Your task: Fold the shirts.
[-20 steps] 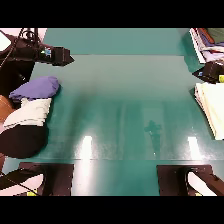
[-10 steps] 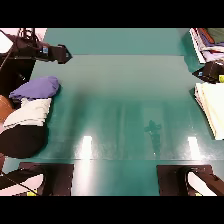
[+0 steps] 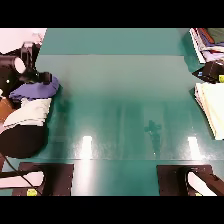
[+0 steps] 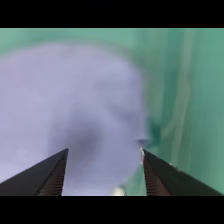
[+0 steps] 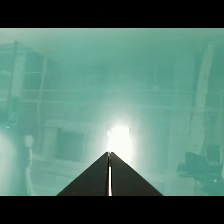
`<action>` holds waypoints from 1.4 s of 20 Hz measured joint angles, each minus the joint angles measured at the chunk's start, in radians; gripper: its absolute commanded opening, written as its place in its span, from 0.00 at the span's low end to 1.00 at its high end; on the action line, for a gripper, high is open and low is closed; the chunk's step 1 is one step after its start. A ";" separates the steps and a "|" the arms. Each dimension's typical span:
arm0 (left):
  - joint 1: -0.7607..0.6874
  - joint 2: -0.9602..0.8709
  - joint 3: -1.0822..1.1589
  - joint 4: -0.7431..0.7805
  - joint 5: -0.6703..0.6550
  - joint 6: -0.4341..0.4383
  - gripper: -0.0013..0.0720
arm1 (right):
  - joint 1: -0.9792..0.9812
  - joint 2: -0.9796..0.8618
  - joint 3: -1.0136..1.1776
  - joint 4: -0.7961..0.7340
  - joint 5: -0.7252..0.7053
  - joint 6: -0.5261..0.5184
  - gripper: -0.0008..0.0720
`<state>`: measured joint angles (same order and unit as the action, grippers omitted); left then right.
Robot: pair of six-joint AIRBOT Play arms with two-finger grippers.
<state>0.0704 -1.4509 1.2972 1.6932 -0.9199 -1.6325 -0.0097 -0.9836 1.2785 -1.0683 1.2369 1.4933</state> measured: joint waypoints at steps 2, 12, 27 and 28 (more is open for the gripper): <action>0.027 -0.045 -0.014 0.011 0.006 -0.008 0.76 | 0.000 0.000 0.000 0.001 0.000 0.000 0.04; 0.048 -0.017 0.147 0.025 -0.099 -0.012 0.05 | 0.000 0.000 0.014 0.003 -0.007 0.001 0.04; -0.567 0.331 0.382 -0.091 -0.379 0.062 0.06 | 0.000 0.000 0.378 0.097 -0.035 -0.003 0.04; -0.628 0.304 0.367 -0.119 -0.378 0.063 0.33 | 0.000 0.000 0.383 0.097 -0.034 -0.003 0.04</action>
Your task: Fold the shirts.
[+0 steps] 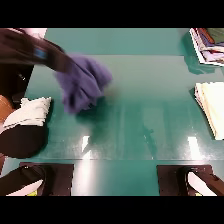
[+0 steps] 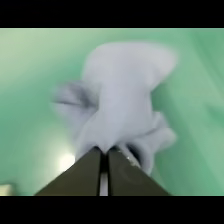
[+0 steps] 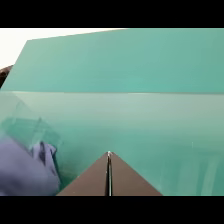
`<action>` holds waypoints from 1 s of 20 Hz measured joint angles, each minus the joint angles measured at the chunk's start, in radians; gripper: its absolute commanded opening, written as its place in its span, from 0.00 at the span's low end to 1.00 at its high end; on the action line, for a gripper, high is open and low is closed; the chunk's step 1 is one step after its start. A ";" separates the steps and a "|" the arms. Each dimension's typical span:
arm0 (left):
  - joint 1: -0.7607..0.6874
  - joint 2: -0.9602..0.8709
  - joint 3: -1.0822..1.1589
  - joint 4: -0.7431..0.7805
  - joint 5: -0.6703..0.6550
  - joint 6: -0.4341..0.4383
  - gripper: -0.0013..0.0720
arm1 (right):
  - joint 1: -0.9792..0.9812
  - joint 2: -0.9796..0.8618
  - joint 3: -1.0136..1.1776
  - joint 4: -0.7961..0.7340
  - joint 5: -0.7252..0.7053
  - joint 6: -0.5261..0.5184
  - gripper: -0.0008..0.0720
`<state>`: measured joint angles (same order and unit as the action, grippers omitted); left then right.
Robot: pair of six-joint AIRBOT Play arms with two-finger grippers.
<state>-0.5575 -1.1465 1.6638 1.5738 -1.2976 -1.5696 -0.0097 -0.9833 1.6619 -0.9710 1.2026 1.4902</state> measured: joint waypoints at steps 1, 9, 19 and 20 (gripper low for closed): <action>-0.059 -0.031 -0.013 -0.030 0.020 0.005 0.66 | 0.000 0.000 0.003 0.000 0.004 0.000 0.04; -0.021 -0.146 -0.076 -0.012 0.155 0.007 0.70 | 0.000 0.000 0.012 0.002 0.024 0.000 0.04; 0.338 -0.214 -0.527 -0.356 0.335 0.039 0.70 | 0.001 -0.003 0.012 0.002 0.033 0.000 0.04; 0.345 -0.235 -0.546 -0.381 0.357 0.046 0.70 | 0.001 -0.004 0.012 0.002 0.035 0.000 0.04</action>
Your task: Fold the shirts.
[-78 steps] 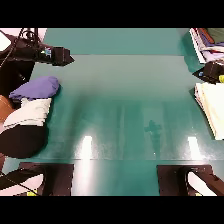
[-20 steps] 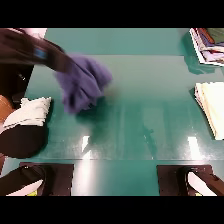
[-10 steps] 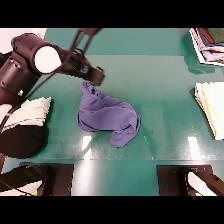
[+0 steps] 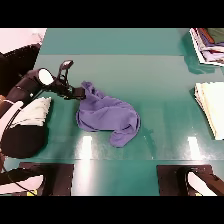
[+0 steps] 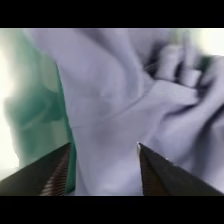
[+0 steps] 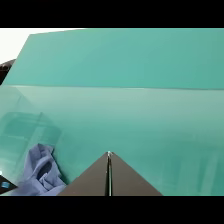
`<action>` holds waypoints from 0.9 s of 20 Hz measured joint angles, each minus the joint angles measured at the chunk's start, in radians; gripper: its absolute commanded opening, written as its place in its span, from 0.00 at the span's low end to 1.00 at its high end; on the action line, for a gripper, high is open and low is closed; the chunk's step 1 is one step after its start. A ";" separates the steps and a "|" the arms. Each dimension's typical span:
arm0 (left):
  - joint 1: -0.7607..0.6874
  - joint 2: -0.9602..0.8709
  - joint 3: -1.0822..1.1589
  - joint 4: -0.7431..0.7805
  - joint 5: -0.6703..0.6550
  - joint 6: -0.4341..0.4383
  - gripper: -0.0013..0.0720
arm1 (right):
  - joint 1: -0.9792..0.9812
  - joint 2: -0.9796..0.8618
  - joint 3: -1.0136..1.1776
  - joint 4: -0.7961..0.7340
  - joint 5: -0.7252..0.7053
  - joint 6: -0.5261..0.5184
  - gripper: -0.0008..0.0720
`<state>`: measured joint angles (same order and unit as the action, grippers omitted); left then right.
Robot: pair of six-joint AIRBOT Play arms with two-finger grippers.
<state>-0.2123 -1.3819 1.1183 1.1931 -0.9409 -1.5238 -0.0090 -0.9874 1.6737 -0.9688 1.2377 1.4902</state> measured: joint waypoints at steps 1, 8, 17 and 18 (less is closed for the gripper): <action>0.005 -0.020 -0.013 -0.015 0.013 0.003 0.70 | 0.000 -0.002 0.000 0.000 0.003 0.000 0.04; 0.016 -0.060 0.025 -0.014 0.071 0.012 0.05 | 0.002 -0.013 -0.153 0.000 0.056 0.000 0.04; 0.018 0.015 0.191 0.120 0.014 0.013 0.05 | 0.216 -0.101 -0.839 0.082 -0.073 -0.008 0.62; 0.018 0.017 0.195 0.125 0.012 0.013 0.05 | 0.264 -0.132 -0.881 0.115 -0.111 -0.025 0.62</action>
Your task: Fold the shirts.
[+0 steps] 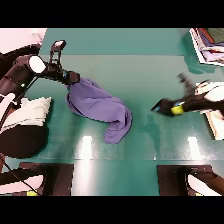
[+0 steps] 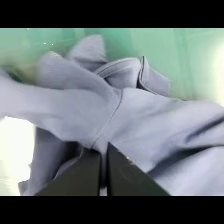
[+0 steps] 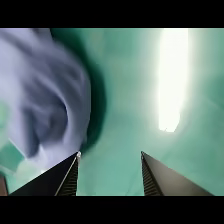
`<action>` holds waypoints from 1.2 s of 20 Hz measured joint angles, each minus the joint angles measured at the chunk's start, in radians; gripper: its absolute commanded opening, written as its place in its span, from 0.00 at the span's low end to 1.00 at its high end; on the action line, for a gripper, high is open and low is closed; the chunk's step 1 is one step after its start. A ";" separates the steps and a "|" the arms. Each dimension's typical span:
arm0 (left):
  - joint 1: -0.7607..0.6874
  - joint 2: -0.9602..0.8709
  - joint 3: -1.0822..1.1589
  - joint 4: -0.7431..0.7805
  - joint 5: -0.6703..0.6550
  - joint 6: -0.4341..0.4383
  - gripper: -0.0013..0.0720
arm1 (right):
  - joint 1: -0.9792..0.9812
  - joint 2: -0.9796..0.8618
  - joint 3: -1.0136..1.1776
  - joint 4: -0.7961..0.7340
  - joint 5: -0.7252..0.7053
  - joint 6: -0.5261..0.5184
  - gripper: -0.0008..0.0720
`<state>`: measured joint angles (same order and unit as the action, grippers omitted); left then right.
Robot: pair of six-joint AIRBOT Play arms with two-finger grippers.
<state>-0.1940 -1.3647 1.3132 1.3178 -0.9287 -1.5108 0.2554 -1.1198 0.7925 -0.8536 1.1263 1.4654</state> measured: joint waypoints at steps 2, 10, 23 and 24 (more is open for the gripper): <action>0.000 0.003 0.005 0.003 -0.005 0.000 0.05 | 0.096 -0.073 -0.048 0.080 -0.079 -0.036 0.62; 0.000 0.005 0.010 0.010 -0.019 0.000 0.05 | 0.278 -0.324 0.095 0.167 -0.196 -0.090 0.04; -0.002 0.431 0.315 0.076 -0.068 0.000 0.05 | 0.047 0.061 0.609 -0.198 0.052 -0.040 0.04; -0.002 0.465 0.346 0.066 -0.075 0.000 0.05 | 0.026 0.100 0.647 -0.207 0.068 -0.039 0.04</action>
<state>-0.1955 -0.9001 1.6592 1.3842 -1.0035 -1.5105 0.2810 -1.0203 1.4391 -1.0603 1.1946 1.4265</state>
